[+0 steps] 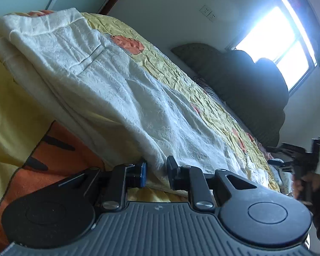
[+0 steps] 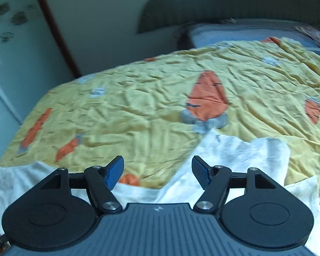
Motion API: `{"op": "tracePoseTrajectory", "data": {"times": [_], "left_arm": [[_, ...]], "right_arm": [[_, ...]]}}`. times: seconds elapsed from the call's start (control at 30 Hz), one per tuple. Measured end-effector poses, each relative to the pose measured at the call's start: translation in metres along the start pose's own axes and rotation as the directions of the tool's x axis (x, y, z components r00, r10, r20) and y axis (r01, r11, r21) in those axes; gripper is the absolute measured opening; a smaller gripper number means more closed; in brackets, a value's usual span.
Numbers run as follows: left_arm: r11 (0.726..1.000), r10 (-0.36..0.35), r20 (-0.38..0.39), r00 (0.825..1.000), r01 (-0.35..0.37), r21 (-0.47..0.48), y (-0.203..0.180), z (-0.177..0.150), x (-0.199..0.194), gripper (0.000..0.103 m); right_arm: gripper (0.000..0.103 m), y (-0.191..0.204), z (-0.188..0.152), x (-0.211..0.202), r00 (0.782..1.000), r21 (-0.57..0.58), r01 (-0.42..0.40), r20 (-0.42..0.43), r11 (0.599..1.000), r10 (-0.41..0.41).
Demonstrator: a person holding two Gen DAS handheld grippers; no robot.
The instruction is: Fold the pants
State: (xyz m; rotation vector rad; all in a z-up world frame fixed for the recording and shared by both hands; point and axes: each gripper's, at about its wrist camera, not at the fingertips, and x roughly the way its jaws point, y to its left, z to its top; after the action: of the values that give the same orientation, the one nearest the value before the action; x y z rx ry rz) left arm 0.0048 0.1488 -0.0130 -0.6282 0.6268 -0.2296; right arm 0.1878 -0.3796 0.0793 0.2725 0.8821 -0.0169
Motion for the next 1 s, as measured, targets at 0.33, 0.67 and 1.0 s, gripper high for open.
{"op": "tracePoseTrajectory", "data": {"times": [0.33,0.67,1.0], "left_arm": [[1.000,-0.006,0.004,1.000,0.006,-0.006,0.002,0.000,0.003,0.029],[1.000,-0.012,0.004,1.000,0.013,-0.012,0.004,0.000,0.003,0.030],[1.000,-0.017,0.006,1.000,0.017,-0.017,0.006,0.000,0.004,0.030]], "right_arm": [[0.070,0.011,0.012,0.079,0.948,-0.140,0.207,-0.214,0.968,-0.234],[0.075,0.002,0.003,0.087,0.965,-0.105,0.211,-0.136,0.972,-0.224],[0.043,-0.018,0.011,0.080,0.970,0.027,0.186,-0.162,0.982,-0.180]]}}
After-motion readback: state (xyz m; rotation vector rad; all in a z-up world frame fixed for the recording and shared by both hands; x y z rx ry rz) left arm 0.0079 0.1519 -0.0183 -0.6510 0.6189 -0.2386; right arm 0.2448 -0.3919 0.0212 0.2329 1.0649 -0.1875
